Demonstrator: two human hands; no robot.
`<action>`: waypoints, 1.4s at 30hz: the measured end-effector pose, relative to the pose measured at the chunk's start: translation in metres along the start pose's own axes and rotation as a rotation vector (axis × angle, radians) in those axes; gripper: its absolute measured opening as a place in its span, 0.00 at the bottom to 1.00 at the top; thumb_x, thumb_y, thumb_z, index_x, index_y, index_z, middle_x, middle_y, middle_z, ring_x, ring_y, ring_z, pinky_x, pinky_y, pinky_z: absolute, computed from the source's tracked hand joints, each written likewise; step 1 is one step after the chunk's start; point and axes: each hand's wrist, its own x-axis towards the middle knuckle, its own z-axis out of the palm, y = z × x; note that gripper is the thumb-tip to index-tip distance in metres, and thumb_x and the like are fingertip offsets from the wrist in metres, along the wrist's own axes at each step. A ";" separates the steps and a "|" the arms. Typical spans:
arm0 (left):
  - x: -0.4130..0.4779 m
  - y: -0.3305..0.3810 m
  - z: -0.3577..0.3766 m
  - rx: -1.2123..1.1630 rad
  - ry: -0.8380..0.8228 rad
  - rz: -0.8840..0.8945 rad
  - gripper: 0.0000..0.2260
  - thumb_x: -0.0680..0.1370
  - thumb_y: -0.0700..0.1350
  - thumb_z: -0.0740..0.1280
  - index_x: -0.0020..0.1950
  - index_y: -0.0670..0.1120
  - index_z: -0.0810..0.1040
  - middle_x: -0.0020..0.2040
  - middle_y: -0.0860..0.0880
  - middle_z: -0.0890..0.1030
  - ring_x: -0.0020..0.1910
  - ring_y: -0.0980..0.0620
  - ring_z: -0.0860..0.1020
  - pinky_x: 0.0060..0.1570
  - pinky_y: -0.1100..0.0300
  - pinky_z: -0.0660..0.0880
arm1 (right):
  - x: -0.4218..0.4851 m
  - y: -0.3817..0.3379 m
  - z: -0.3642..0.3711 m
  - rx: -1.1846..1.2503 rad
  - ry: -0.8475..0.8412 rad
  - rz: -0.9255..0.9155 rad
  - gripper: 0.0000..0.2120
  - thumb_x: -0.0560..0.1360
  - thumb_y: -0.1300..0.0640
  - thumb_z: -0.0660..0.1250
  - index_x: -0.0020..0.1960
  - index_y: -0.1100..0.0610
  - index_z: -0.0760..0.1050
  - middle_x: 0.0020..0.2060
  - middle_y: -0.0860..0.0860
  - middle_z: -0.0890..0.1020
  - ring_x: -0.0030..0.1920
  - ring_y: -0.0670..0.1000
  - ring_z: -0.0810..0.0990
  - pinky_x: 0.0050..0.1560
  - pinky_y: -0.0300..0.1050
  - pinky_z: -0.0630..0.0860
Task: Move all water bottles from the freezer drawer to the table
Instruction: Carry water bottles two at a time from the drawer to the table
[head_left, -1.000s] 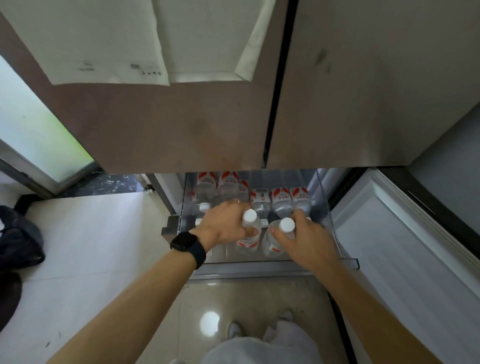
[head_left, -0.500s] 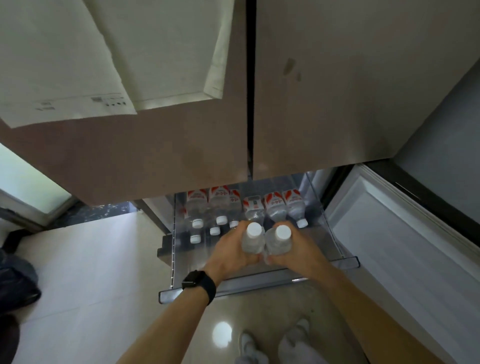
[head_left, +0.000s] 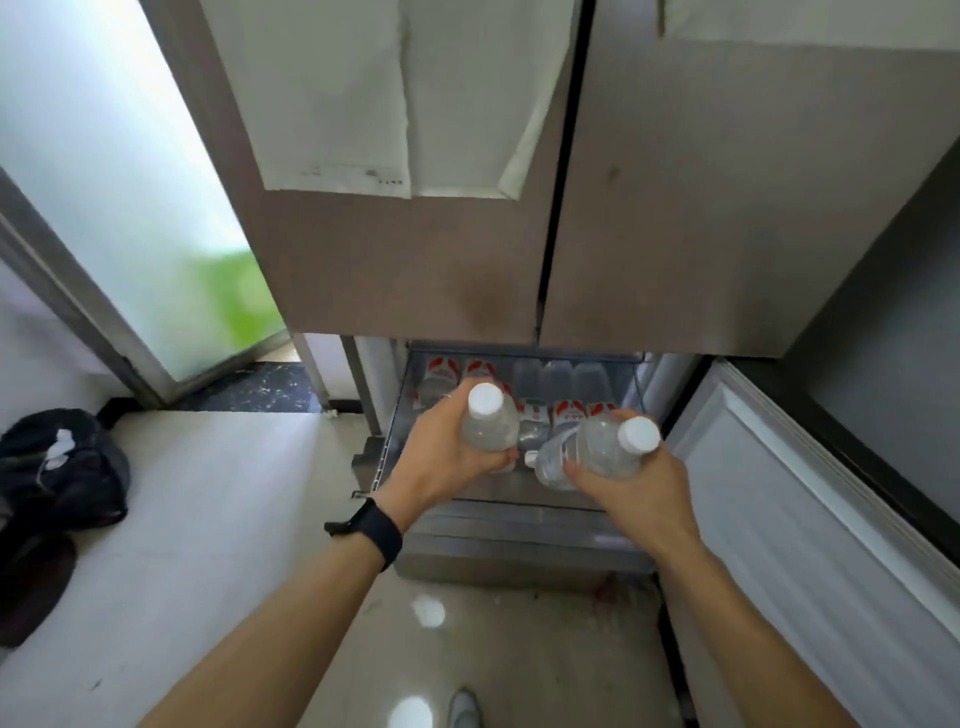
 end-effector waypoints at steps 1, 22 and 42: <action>-0.014 0.009 -0.008 0.001 0.033 0.008 0.30 0.67 0.56 0.81 0.62 0.64 0.68 0.55 0.66 0.77 0.55 0.64 0.75 0.55 0.69 0.71 | -0.010 -0.005 -0.004 -0.002 -0.002 -0.046 0.36 0.55 0.34 0.79 0.61 0.34 0.72 0.49 0.34 0.81 0.51 0.39 0.81 0.49 0.41 0.78; -0.566 0.027 -0.121 0.185 0.636 -0.679 0.29 0.64 0.66 0.77 0.60 0.69 0.67 0.54 0.72 0.74 0.54 0.73 0.72 0.44 0.68 0.69 | -0.390 -0.091 0.146 -0.173 -0.983 -0.527 0.28 0.58 0.35 0.75 0.55 0.35 0.68 0.43 0.35 0.80 0.44 0.37 0.79 0.38 0.34 0.74; -1.093 0.086 -0.261 0.195 1.145 -1.079 0.35 0.62 0.65 0.77 0.66 0.62 0.70 0.56 0.61 0.78 0.56 0.58 0.77 0.56 0.55 0.76 | -0.879 -0.222 0.303 -0.135 -1.453 -0.978 0.31 0.61 0.38 0.78 0.58 0.40 0.66 0.45 0.36 0.77 0.43 0.39 0.77 0.37 0.31 0.70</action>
